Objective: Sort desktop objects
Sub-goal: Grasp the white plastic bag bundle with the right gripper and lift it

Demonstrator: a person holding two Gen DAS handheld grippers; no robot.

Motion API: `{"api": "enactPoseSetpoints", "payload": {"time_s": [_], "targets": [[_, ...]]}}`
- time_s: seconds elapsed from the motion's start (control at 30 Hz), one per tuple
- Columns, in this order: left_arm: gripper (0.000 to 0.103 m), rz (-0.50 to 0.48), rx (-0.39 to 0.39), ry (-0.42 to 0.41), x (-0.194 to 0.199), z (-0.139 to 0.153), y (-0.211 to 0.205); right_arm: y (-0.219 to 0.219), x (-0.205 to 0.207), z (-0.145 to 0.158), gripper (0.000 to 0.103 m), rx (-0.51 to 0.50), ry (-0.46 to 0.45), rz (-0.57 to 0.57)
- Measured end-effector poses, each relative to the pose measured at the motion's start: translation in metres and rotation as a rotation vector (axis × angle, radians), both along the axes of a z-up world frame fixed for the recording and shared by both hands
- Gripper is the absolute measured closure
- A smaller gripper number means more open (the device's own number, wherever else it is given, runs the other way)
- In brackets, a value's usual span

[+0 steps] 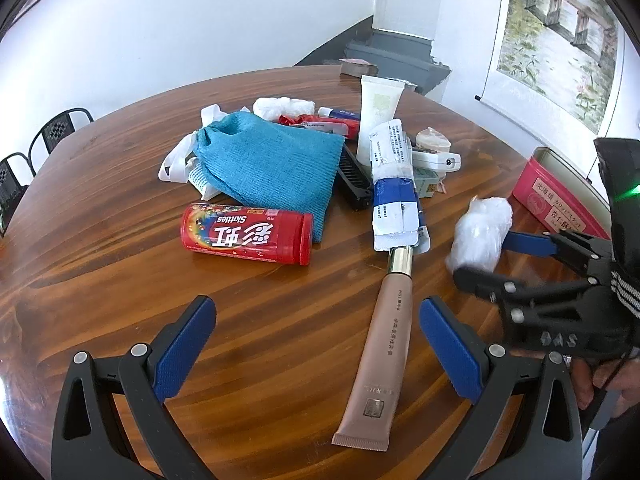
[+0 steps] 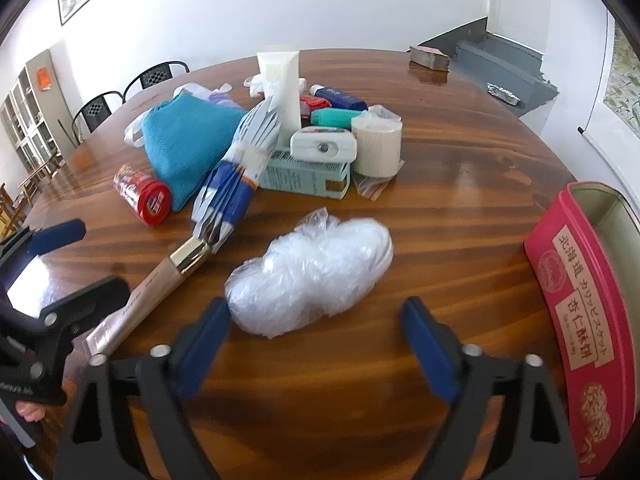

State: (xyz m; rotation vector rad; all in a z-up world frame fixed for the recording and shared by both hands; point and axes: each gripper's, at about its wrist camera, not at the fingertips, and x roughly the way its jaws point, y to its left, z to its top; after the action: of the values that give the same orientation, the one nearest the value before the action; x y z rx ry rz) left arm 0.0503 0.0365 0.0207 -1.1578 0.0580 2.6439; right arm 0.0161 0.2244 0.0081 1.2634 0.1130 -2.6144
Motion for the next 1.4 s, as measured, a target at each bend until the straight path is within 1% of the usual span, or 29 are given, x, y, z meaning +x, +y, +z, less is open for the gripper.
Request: {"api": "enactPoseSetpoints", "payload": {"time_s": [0.07, 0.1, 0.17, 0.27, 0.4, 0.43, 0.47, 0.53, 0.7, 0.8, 0.83, 0.87, 0.9, 0.93, 0.97, 1.0, 1.03, 1.1, 1.13, 1.17, 1.2, 1.23, 1.27, 1.3, 1.4], "targets": [[0.000, 0.005, -0.008, 0.000, -0.001, -0.002, -0.001, 0.000, -0.003, 0.002, 0.030, -0.017, -0.001, -0.006], [0.000, 0.007, -0.014, -0.002, -0.005, -0.003, -0.002, 0.003, -0.007, 0.002, 0.031, -0.022, -0.002, -0.006], [0.000, 0.008, -0.024, -0.006, -0.009, -0.005, -0.002, 0.005, -0.014, 0.003, 0.038, -0.028, 0.000, -0.010], [0.000, 0.001, -0.023, -0.012, -0.007, -0.008, -0.001, 0.006, -0.013, 0.003, 0.043, -0.027, 0.010, -0.011], [0.000, -0.015, -0.029, -0.012, -0.003, -0.011, 0.004, 0.010, -0.013, 0.003, 0.042, -0.058, -0.002, 0.001], [0.000, -0.021, -0.030, -0.009, -0.001, -0.010, 0.006, 0.013, -0.012, 0.003, 0.037, -0.085, -0.010, -0.002], [0.000, -0.029, -0.032, -0.006, 0.000, -0.010, 0.007, 0.017, -0.011, 0.004, 0.030, -0.117, -0.019, -0.009], [0.000, -0.049, -0.037, 0.002, 0.003, -0.009, 0.012, 0.021, -0.007, 0.008, 0.026, -0.151, -0.008, -0.019], [0.000, -0.092, -0.085, 0.026, 0.010, -0.008, 0.026, 0.014, -0.008, 0.015, 0.027, -0.128, 0.017, -0.022], [0.000, -0.105, -0.081, 0.017, 0.012, -0.009, 0.028, 0.006, -0.013, 0.013, 0.027, -0.101, 0.007, -0.023], [0.000, -0.104, -0.079, 0.012, 0.011, -0.009, 0.027, 0.006, -0.017, 0.012, 0.029, -0.094, 0.001, -0.023], [0.000, -0.103, -0.075, 0.006, 0.010, -0.010, 0.027, 0.004, -0.019, 0.009, 0.036, -0.086, -0.009, -0.024], [0.001, -0.103, -0.071, 0.001, 0.009, -0.011, 0.027, 0.004, -0.021, 0.006, 0.039, -0.089, -0.019, -0.024], [0.003, -0.104, -0.066, -0.006, 0.008, -0.012, 0.027, 0.004, -0.020, 0.005, 0.042, -0.087, -0.008, -0.025], [0.008, -0.107, -0.062, -0.012, 0.007, -0.012, 0.027, 0.004, -0.020, 0.005, 0.047, -0.079, -0.008, -0.028], [0.016, -0.109, -0.058, -0.021, 0.006, -0.013, 0.027, 0.005, -0.019, 0.006, 0.048, -0.080, -0.005, -0.030], [0.019, -0.112, -0.055, -0.033, 0.005, -0.015, 0.027, 0.006, -0.019, 0.005, 0.051, -0.085, -0.006, -0.030], [0.032, -0.116, -0.039, -0.054, 0.003, -0.017, 0.027, 0.009, -0.018, 0.005, 0.057, -0.098, -0.008, -0.035], [0.035, -0.111, -0.035, -0.052, 0.003, -0.016, 0.028, 0.010, -0.018, 0.005, 0.066, -0.108, -0.009, -0.037], [0.043, -0.113, -0.028, -0.050, 0.004, -0.017, 0.028, 0.012, -0.017, 0.006, 0.068, -0.119, -0.009, -0.040], [0.051, -0.115, -0.025, -0.047, 0.005, -0.016, 0.029, 0.011, -0.015, 0.007, 0.068, -0.125, -0.007, -0.042], [0.056, -0.120, -0.023, -0.046, 0.005, -0.016, 0.031, 0.013, -0.013, 0.007, 0.068, -0.131, -0.002, -0.045], [0.066, -0.125, -0.024, -0.043, 0.006, -0.015, 0.034, 0.015, -0.010, 0.008, 0.069, -0.140, 0.004, -0.046], [0.071, -0.129, -0.022, -0.043, 0.007, -0.015, 0.036, 0.015, -0.009, 0.009, 0.069, -0.144, 0.008, -0.046], [0.077, -0.138, -0.004, -0.042, 0.011, -0.014, 0.042, 0.019, -0.002, 0.014, 0.070, -0.157, 0.026, -0.044]]}}
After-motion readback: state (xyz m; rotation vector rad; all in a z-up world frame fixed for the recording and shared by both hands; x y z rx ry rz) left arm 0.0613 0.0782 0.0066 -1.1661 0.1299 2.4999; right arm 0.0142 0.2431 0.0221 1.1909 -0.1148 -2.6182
